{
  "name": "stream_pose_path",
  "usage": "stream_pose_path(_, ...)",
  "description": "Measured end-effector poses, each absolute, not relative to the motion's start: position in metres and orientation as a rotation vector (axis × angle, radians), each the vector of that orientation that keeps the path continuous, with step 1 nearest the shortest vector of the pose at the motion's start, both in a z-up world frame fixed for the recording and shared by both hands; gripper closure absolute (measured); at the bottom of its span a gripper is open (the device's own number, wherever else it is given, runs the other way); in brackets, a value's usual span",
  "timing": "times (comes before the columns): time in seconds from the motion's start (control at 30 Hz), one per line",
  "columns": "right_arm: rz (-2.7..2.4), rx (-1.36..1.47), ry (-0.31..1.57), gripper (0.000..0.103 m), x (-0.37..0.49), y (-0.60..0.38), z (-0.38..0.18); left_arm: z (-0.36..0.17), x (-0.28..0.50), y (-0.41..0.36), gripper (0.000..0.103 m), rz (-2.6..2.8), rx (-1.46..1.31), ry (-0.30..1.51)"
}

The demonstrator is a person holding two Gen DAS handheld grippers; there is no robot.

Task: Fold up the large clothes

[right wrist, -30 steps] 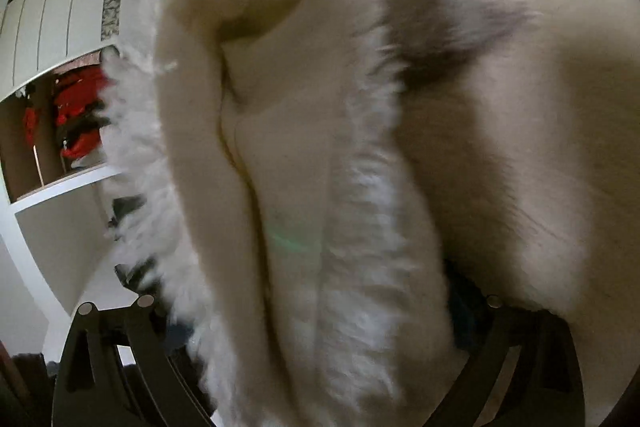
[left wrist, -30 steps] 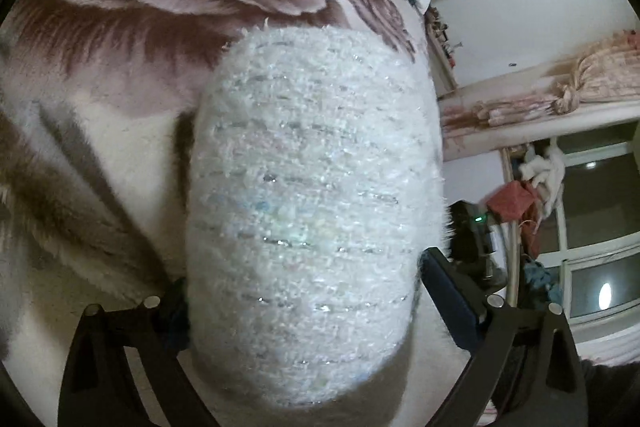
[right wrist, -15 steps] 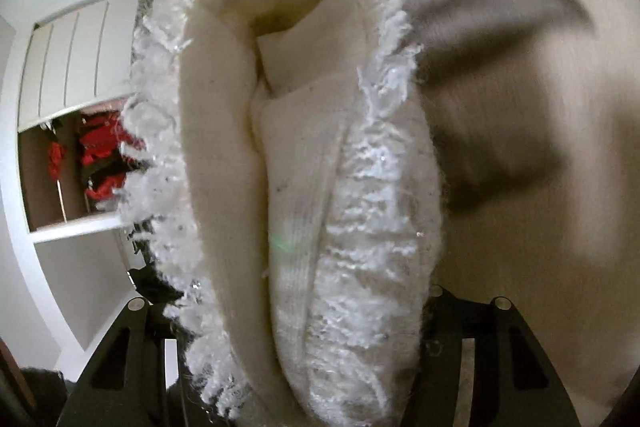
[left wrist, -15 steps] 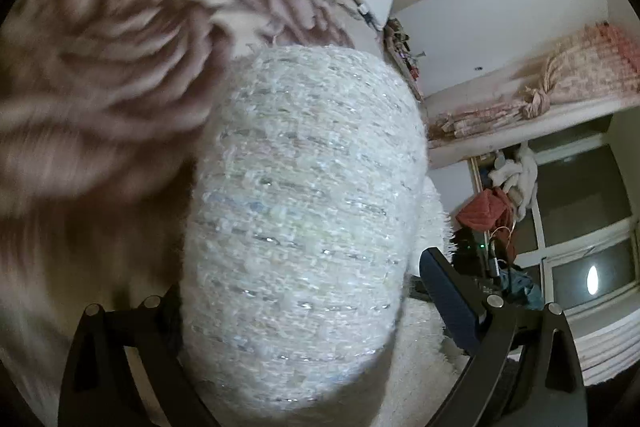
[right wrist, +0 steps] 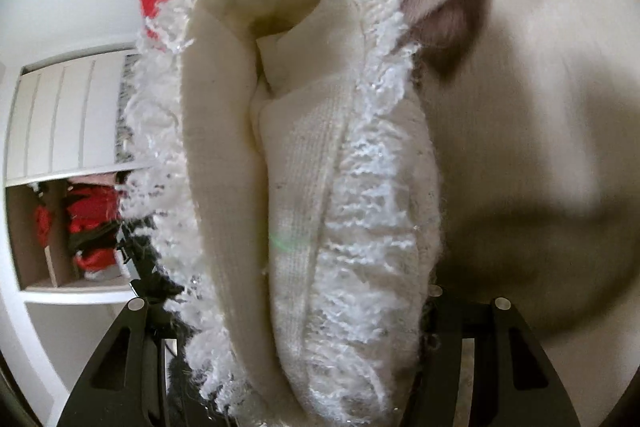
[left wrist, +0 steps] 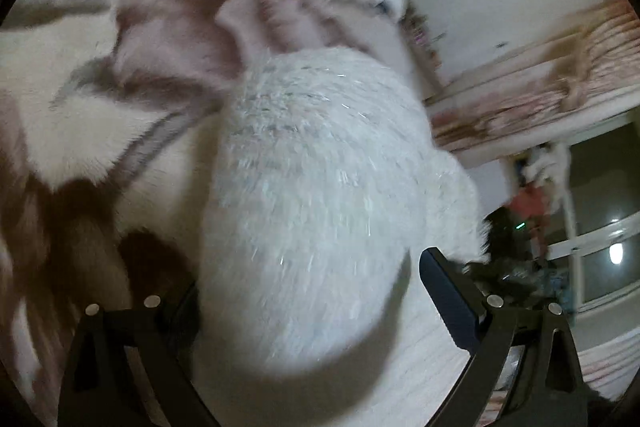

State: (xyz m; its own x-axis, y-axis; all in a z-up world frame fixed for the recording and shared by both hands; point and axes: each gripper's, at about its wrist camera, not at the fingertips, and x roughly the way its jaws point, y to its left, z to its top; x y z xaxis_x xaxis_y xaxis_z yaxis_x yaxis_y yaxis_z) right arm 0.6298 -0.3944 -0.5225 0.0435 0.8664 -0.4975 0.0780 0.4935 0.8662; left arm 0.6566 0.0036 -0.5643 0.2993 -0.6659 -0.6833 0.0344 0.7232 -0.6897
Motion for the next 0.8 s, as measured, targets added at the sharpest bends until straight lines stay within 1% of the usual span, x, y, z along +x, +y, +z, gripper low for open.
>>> stream_pose_path(0.07, 0.696, 0.862, 1.454, 0.044, 0.653, -0.391, -0.543, -0.584, 0.662, 0.001, 0.004, -0.526, -0.589, 1.245)
stream_pose_path(0.13, 0.694, 0.86, 1.467, 0.043, 0.661, -0.391, -0.557, -0.587, 0.66, -0.001, 0.003, -0.548, -0.575, 1.255)
stream_pose_path(0.17, 0.703, 0.838, 1.469, 0.041, 0.663, -0.39, -0.559, -0.585, 0.658, -0.002, 0.003, -0.552, -0.569, 1.254)
stream_pose_path(0.23, 0.7, 0.799, 1.473, 0.032, 0.652, -0.402, -0.56, -0.576, 0.651, -0.004, 0.003, -0.53, -0.562, 1.25)
stream_pose_path(0.3, 0.67, 0.792, 1.483, 0.027, 0.647, -0.399, -0.556, -0.563, 0.644, -0.004, 0.003, -0.482, -0.539, 1.247)
stream_pose_path(0.37, 0.607, 0.736, 1.49, 0.024, 0.649, -0.384, -0.538, -0.55, 0.636, -0.006, 0.003, -0.426, -0.49, 1.224)
stream_pose_path(0.43, 0.523, 0.607, 1.48, 0.018, 0.641, -0.375, -0.509, -0.537, 0.624, -0.005, 0.003, -0.327, -0.394, 1.215)
stream_pose_path(0.57, 0.327, 0.38, 1.399, 0.016, 0.604, -0.371, -0.458, -0.505, 0.586, -0.017, 0.003, -0.157, -0.176, 1.167)
stream_pose_path(0.63, 0.205, 0.24, 1.355, 0.014, 0.582, -0.368, -0.436, -0.492, 0.571, -0.019, 0.002, -0.11, -0.118, 1.146)
stream_pose_path(0.67, 0.162, 0.193, 1.333, 0.014, 0.571, -0.368, -0.426, -0.484, 0.562, -0.021, 0.0, -0.089, -0.099, 1.137)
stream_pose_path(0.8, 0.045, 0.067, 1.277, 0.012, 0.506, -0.388, -0.389, -0.445, 0.533, -0.026, 0.0, -0.035, -0.054, 1.103)
